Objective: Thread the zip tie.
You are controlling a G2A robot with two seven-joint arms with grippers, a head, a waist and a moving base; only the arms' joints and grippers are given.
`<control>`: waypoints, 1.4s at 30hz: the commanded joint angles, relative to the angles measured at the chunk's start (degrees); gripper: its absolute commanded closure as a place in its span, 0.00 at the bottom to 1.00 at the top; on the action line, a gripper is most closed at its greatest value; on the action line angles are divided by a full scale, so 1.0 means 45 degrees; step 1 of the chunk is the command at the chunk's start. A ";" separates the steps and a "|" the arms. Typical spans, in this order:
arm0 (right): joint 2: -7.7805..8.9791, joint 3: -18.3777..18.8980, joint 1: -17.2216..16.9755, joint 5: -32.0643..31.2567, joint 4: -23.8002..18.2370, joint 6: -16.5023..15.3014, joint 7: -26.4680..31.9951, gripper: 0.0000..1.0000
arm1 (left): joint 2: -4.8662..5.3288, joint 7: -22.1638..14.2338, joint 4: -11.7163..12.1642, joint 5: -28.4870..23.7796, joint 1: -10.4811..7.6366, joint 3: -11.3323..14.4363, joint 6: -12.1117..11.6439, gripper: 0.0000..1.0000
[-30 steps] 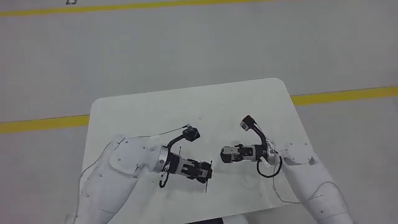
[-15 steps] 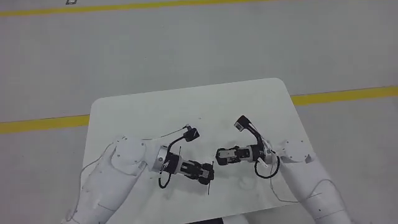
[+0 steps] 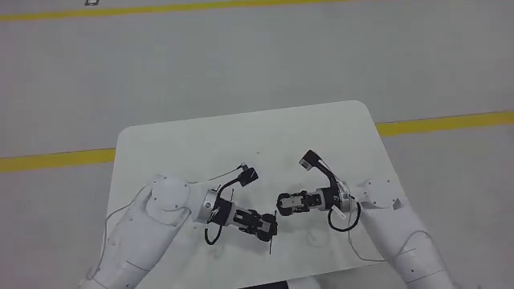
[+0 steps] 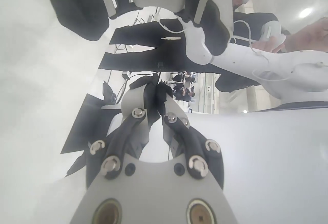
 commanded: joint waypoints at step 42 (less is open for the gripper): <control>0.0547 -0.0801 0.0194 0.0317 -0.0391 0.0001 0.0018 0.81 | 0.0814 0.0463 0.1507 -0.2428 -0.1446 0.2001 0.0229 1.00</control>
